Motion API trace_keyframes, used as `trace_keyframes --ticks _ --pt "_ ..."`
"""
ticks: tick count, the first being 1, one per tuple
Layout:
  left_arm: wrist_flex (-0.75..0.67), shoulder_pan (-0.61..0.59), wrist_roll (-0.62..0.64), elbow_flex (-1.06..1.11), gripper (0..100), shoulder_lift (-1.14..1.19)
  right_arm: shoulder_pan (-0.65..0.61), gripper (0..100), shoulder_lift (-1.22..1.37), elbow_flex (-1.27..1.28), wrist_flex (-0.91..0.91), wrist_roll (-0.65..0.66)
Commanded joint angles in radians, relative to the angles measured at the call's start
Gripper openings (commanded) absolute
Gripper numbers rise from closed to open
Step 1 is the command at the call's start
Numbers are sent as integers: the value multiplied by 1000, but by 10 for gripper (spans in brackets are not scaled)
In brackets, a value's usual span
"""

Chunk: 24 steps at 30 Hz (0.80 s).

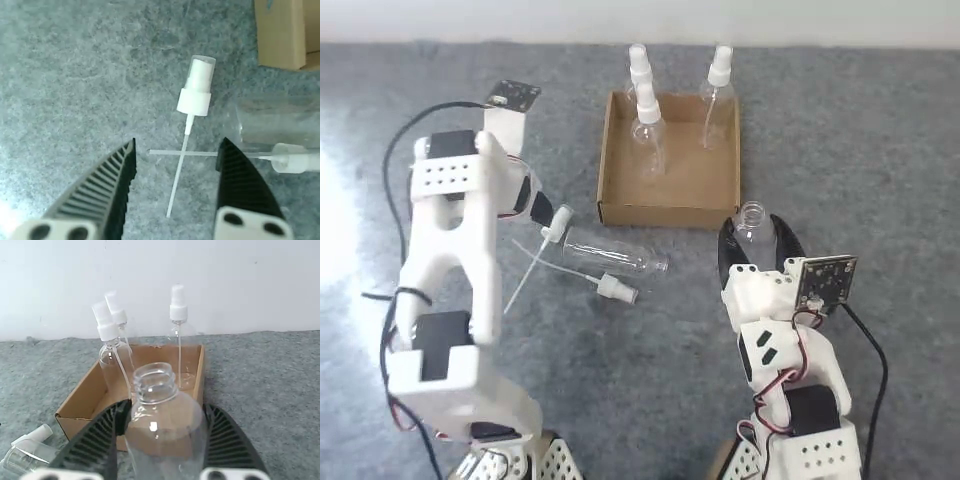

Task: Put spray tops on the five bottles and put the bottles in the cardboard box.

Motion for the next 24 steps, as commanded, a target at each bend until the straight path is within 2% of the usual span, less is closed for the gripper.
trace_keyframes --ticks 1,8,24 --pt "9 35 -3 -71 239 25 12 90 -4 -12 -19 -5" --pt "3 51 37 -134 239 115 12 90 -4 -12 -19 -5" --pt "9 69 37 -308 203 384 13 90 -4 -12 -19 -5"
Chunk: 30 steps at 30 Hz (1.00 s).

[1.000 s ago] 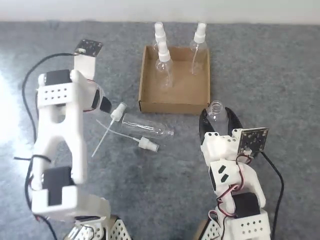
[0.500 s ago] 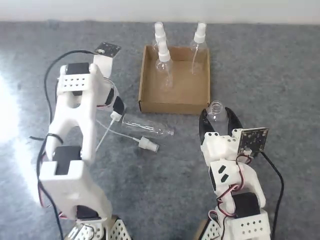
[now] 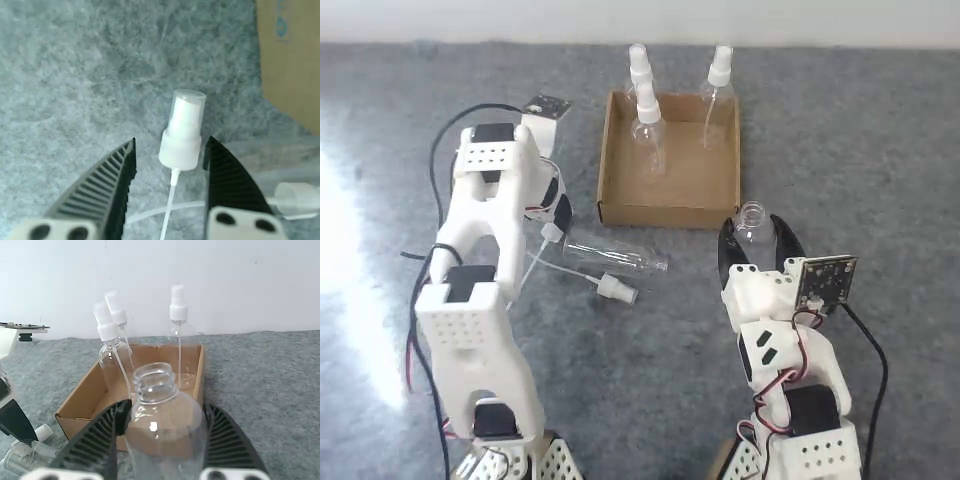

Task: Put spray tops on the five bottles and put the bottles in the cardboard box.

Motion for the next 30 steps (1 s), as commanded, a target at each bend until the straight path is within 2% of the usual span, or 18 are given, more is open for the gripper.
trace_keyframes --ticks 1,6,12,19,30 --pt "9 11 5 -64 203 8 13 90 -4 -12 -19 -5" --pt "9 21 8 -84 198 40 13 90 -4 -12 -19 -5" --pt "15 21 6 -82 104 52 13 90 -4 -12 -19 -5" --pt "72 32 0 -82 101 60 13 90 -4 -12 -19 -5" --pt "74 25 5 -76 102 63 13 90 -4 -12 -18 -5"
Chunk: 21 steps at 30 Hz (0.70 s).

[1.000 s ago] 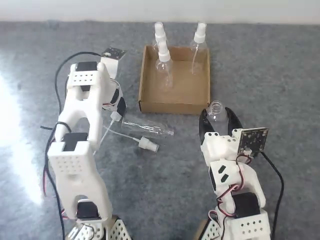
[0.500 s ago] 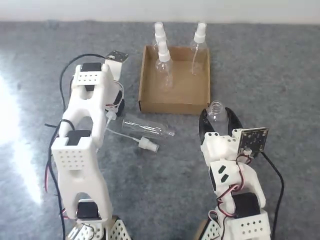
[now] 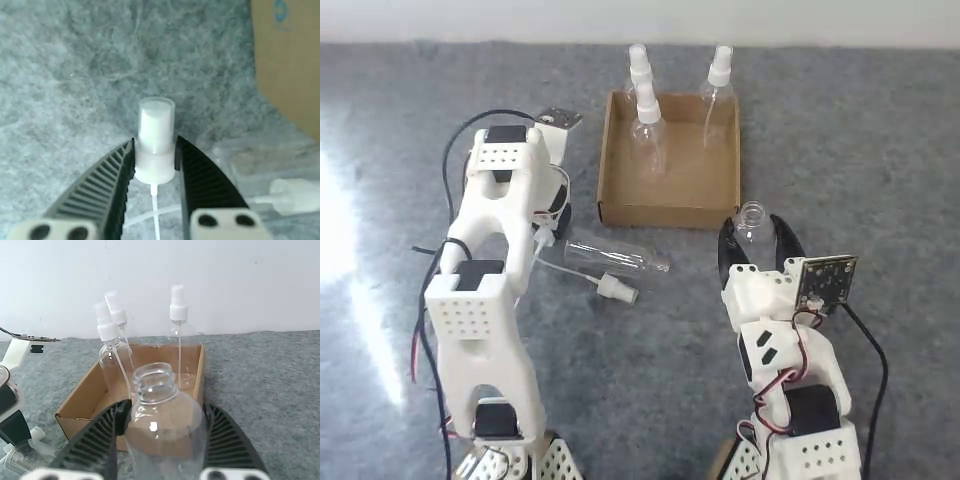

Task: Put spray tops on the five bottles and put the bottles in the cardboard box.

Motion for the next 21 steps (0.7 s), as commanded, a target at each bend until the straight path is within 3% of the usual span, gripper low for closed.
trace_keyframes --ticks 1,9,15,21 --pt "17 0 5 -36 102 -8 13 90 -4 -12 -18 -5" --pt "14 -3 5 -84 96 101 10 90 -2 -11 -18 -5" --pt "129 -15 5 -189 25 78 12 90 -2 -11 -18 -5" --pt "230 -18 5 -266 21 9 12 90 -2 -11 -18 -5"
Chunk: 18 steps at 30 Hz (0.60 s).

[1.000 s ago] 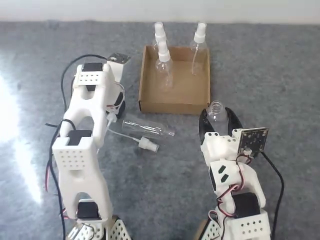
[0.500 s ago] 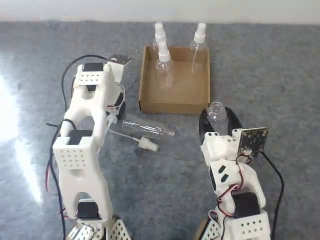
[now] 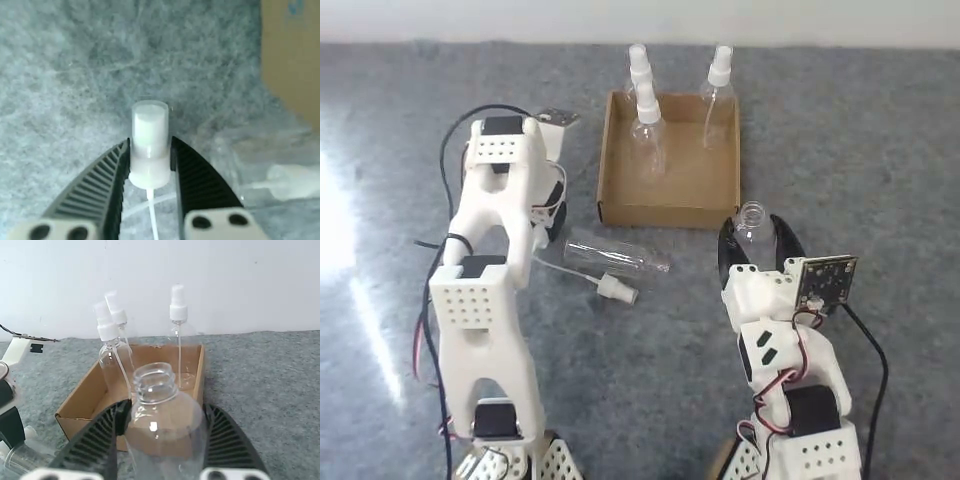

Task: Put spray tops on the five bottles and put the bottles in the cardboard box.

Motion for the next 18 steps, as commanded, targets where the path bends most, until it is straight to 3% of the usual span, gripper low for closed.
trace_keyframes --ticks 1,18 --pt "54 -5 5 -64 21 -106 12 90 -2 -11 -18 -5" --pt "64 -6 91 16 21 -443 10 90 -2 -11 -18 -5"
